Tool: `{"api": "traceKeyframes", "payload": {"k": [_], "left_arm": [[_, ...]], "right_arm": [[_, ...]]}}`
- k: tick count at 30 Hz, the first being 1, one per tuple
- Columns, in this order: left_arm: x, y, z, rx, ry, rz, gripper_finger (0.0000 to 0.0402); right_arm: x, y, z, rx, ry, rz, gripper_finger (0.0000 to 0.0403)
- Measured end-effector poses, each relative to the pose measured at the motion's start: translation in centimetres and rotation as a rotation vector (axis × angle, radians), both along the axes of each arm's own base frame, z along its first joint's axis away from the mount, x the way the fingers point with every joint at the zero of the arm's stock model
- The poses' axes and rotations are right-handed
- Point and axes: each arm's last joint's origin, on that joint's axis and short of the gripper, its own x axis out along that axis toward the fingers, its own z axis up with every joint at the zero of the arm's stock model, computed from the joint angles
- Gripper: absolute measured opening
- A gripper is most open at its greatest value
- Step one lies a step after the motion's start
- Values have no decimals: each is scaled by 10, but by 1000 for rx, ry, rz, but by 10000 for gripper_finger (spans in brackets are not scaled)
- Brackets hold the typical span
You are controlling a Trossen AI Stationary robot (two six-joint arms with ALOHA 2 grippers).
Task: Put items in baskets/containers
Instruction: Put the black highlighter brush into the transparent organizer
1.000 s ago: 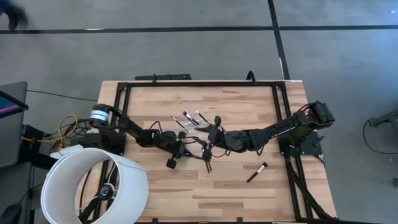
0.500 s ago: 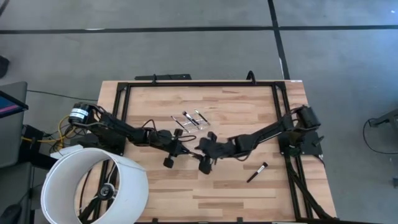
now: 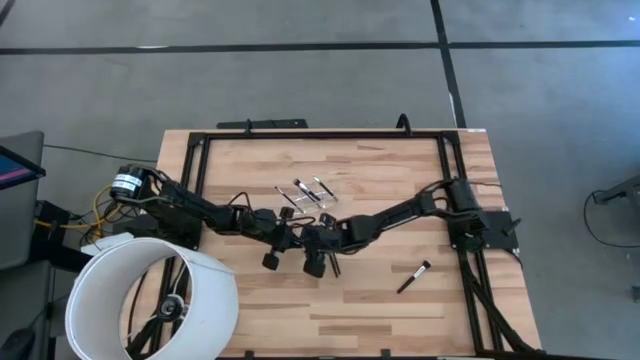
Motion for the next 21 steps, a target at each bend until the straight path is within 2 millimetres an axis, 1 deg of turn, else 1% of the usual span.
{"api": "traceKeyframes", "payload": {"k": [2, 5, 10, 13, 18, 21], "left_arm": [[0, 0, -1, 1, 7, 1, 49], [-1, 0, -2, 4, 20, -1, 49], [-1, 0, -2, 16, 19, -12, 49], [-1, 0, -2, 18, 19, -16, 50], [-1, 0, -1, 21, 16, -14, 56], [-1, 0, -1, 20, 14, -13, 55]], "right_arm": [[4, -3, 2, 1, 11, -4, 171], [7, -3, 10, -12, 4, 15, 162], [11, -1, 20, 3, -3, 46, 136], [10, -3, 19, 32, 21, 62, 114], [7, -4, 17, 32, 52, 65, 70], [7, -4, 17, 31, 55, 64, 57]]}}
